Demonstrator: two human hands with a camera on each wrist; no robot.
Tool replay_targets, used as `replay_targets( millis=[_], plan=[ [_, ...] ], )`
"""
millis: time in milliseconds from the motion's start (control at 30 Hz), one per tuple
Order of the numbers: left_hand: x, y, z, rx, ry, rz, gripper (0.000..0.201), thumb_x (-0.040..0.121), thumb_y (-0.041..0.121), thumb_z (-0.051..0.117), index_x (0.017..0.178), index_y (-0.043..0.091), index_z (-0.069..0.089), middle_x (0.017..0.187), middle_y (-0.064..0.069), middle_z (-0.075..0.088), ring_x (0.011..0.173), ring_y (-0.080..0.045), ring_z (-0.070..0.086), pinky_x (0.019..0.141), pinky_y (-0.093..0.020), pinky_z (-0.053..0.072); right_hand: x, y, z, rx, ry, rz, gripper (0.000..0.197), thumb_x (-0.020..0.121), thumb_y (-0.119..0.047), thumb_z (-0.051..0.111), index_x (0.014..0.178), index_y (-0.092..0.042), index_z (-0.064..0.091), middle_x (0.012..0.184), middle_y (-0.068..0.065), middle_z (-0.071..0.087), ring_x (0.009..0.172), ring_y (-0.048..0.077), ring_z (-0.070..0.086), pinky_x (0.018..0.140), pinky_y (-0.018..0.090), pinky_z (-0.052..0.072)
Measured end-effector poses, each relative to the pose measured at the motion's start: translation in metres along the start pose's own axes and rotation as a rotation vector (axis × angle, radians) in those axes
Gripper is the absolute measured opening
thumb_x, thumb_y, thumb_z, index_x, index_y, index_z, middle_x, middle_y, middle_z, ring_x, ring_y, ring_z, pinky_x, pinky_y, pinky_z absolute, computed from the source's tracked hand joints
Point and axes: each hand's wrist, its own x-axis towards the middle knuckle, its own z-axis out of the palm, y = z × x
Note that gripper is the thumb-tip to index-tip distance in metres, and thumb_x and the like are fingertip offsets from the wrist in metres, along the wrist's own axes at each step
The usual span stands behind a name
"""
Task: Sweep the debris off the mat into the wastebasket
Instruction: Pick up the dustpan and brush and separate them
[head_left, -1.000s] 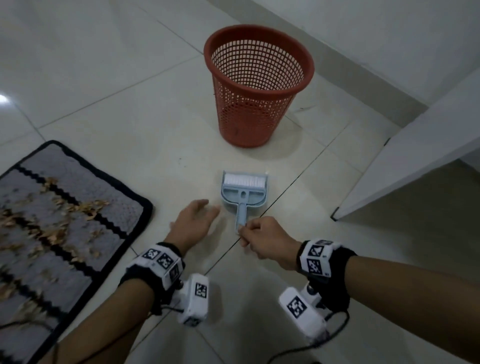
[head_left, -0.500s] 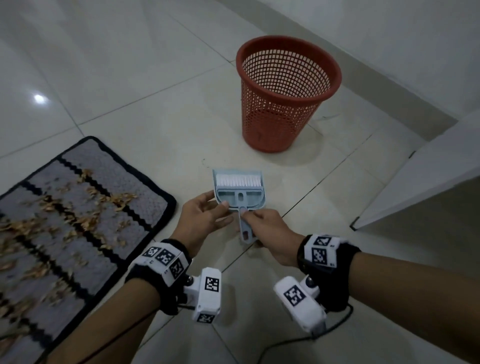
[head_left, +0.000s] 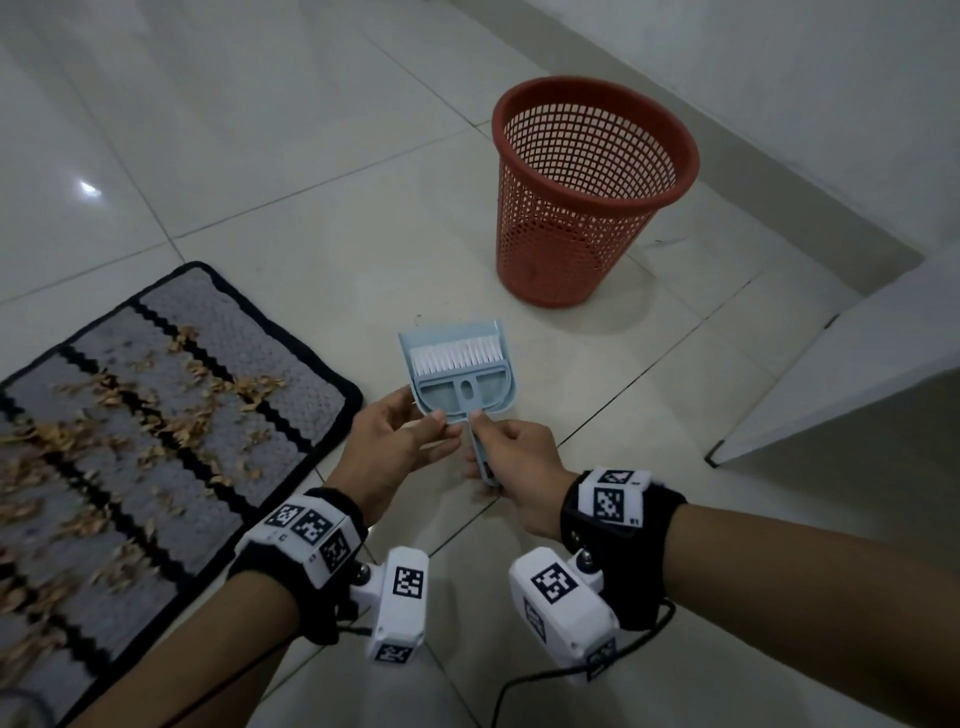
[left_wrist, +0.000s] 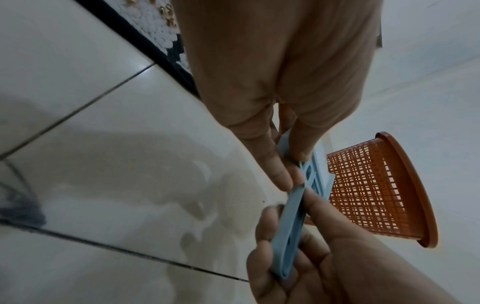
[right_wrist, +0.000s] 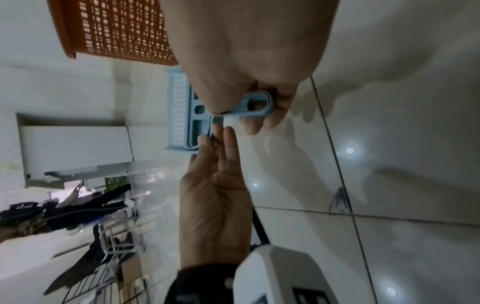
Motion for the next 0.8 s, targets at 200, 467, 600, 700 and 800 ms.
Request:
replay_targets(
  millis=[200, 467, 600, 700, 800],
  plan=[
    [-0.003, 0.007, -0.006, -0.080, 0.028, 0.032, 0.029, 0.098, -0.002, 0.052, 0.125, 0.004, 0.061, 0.114, -0.014, 0.071, 0.095, -0.023, 0.071, 0.084, -0.033, 0.059, 0.003, -0.004, 0.002, -0.273, 0.258, -0.392, 0.058, 0.077, -0.044, 0.074, 0.115, -0.033, 0.031, 0.105, 0.007, 0.053, 0.090, 0.019, 0.056, 0.075, 0.036, 0.053],
    [-0.006, 0.015, -0.013, -0.025, 0.017, 0.044, 0.027, 0.100, 0.004, 0.052, 0.124, 0.006, 0.063, 0.114, -0.010, 0.072, 0.100, -0.023, 0.069, 0.085, -0.030, 0.058, 0.017, -0.018, 0.000, -0.497, -0.014, -0.519, 0.016, 0.092, -0.032, 0.063, 0.102, -0.018, 0.064, 0.091, -0.004, 0.066, 0.074, 0.006, 0.058, 0.068, 0.020, 0.045],
    [-0.008, 0.015, -0.015, 0.024, 0.008, 0.028, 0.025, 0.099, 0.003, 0.053, 0.121, 0.006, 0.065, 0.111, -0.010, 0.073, 0.099, -0.023, 0.069, 0.083, -0.029, 0.058, 0.023, -0.011, 0.001, -0.468, -0.055, -0.501, 0.012, 0.093, -0.030, 0.061, 0.094, -0.018, 0.059, 0.085, -0.008, 0.061, 0.070, 0.005, 0.055, 0.073, 0.028, 0.050],
    [-0.009, 0.016, -0.013, 0.042, 0.019, 0.019, 0.021, 0.099, 0.003, 0.054, 0.116, 0.005, 0.067, 0.105, -0.009, 0.074, 0.096, -0.022, 0.070, 0.079, -0.026, 0.058, 0.026, -0.008, 0.004, -0.423, -0.064, -0.468, 0.011, 0.095, -0.030, 0.059, 0.092, -0.020, 0.056, 0.092, -0.004, 0.061, 0.076, 0.010, 0.056, 0.079, 0.036, 0.052],
    [-0.009, 0.017, -0.013, 0.062, 0.019, 0.010, 0.021, 0.099, 0.004, 0.054, 0.113, 0.007, 0.068, 0.108, -0.011, 0.073, 0.091, -0.019, 0.070, 0.077, -0.025, 0.058, 0.029, -0.012, 0.007, -0.417, -0.050, -0.481, 0.012, 0.091, -0.033, 0.061, 0.089, -0.022, 0.056, 0.099, 0.002, 0.063, 0.088, 0.017, 0.060, 0.085, 0.039, 0.055]
  ],
)
